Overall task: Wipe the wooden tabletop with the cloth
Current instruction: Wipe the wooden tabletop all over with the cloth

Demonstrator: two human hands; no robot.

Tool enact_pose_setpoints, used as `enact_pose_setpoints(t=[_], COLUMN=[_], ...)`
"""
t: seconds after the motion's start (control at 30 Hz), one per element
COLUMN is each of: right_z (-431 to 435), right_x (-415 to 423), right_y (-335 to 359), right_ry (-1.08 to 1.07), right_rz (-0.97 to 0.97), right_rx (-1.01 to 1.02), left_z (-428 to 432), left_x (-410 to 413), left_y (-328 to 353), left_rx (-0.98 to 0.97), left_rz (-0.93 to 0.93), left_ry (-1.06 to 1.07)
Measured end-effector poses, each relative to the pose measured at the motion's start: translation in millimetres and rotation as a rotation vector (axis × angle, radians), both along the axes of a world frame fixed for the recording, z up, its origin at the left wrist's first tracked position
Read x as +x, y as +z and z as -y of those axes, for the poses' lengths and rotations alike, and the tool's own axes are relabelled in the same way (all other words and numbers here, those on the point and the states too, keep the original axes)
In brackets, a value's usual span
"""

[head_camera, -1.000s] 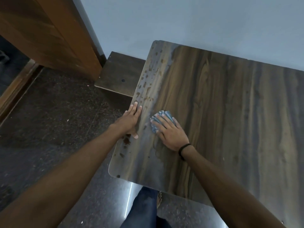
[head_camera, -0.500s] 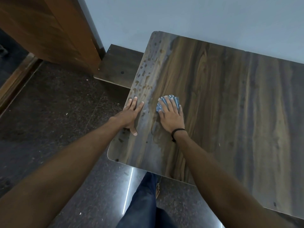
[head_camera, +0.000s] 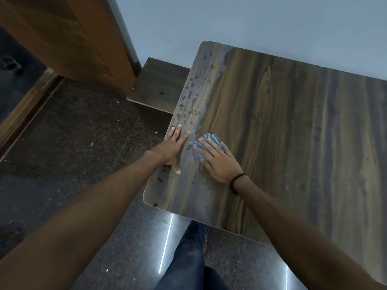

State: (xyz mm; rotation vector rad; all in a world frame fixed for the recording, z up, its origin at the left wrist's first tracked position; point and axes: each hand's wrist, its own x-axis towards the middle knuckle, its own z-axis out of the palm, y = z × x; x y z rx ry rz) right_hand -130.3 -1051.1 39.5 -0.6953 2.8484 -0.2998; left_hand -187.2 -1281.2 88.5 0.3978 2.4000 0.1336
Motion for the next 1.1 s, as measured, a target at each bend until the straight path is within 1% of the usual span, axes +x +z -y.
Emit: enact_pose_setpoints(t=[0.03,0.07,0.17,0.2,0.23,0.3,0.33,0.37,0.4,0.47,0.5,0.53,0.63,0.67,0.7,0.73,0.8,0.83,0.87,0.97,1.0,1.03,1.07,1.1], right_z=[-9.8,-14.1,4.2,14.7,20.9,13.6,1.6,-8.5,-13.0,-3.6,8.1,18.0,4.7,-9.0,-18.4,-21.3,-6.9,7.5,20.6,20.0,7.9,-1.8,-5.9,-4.2], right_x=[-3.0,-11.8,-30.6,-26.3,-16.3,12.1,20.2,19.7,14.1,7.9,11.7,21.0,59.9,64.0,60.8,54.2,44.6,45.7,53.6,98.0,104.9,102.3,93.6,84.4], right_y=[-0.4,0.3,5.0,5.4,4.1,-2.6,-4.8,-5.6,-4.4,0.7,1.6,1.5,-5.2,-5.7,-6.4,-5.0,-0.1,1.9,2.9,-5.0,-6.2,-6.2,-4.9,-1.5], right_ry=[0.025,-0.016,-0.338,-0.373,-0.326,-0.091,-0.022,-0.030,-0.123,-0.395,-0.445,-0.395,0.006,0.065,0.052,-0.044,-0.319,-0.383,-0.355,0.055,0.117,0.111,0.030,-0.100], right_rz=[-0.005,-0.006,0.048,0.043,0.017,-0.038,-0.054,-0.055,-0.041,0.018,0.015,-0.003,-0.037,-0.029,-0.021,-0.007,0.034,0.036,0.019,-0.027,-0.025,-0.021,-0.016,-0.004], right_rx=[0.008,-0.002,-0.045,-0.044,-0.041,-0.016,-0.002,0.002,-0.014,-0.054,-0.047,-0.036,0.003,0.026,0.034,0.023,-0.007,-0.014,-0.016,0.015,0.023,0.022,0.011,-0.001], left_z=[0.8,1.9,2.8,2.3,1.9,2.7,3.0,2.7,2.6,1.9,1.6,1.6,1.6,1.1,0.2,-0.6,-1.3,-1.0,-0.8,-1.8,-2.0,-1.4,0.6,3.1], left_x=[-0.4,-2.0,-4.9,-4.0,-3.1,-0.9,-0.3,-1.0,-3.2,-6.4,-6.0,-4.5,-1.4,-1.6,-2.9,-4.5,-6.3,-5.9,-4.7,0.0,2.6,6.2,10.7,15.3], left_y=[-0.8,-1.5,-2.3,-1.8,-1.5,-1.7,-1.8,-1.7,-1.2,-1.3,-1.6,-1.7,-1.3,-0.9,-0.5,-0.1,-1.3,-2.2,-2.7,-0.5,1.6,3.0,4.4,5.5], left_rx=[0.006,0.010,-0.001,-0.003,0.000,0.008,0.006,0.003,0.000,-0.011,-0.017,-0.021,-0.027,-0.031,-0.035,-0.041,-0.055,-0.062,-0.067,-0.059,-0.054,-0.044,-0.029,-0.016], left_rz=[-0.002,-0.003,0.010,0.008,0.010,0.013,0.014,0.016,0.022,0.033,0.028,0.022,0.025,0.032,0.039,0.043,0.045,0.043,0.041,0.043,0.040,0.031,0.023,0.025], left_ry=[0.004,0.007,0.003,0.000,-0.003,0.004,0.007,0.008,0.008,-0.005,-0.008,-0.012,-0.003,0.001,0.005,0.008,0.006,0.006,0.005,0.013,0.015,0.020,0.027,0.028])
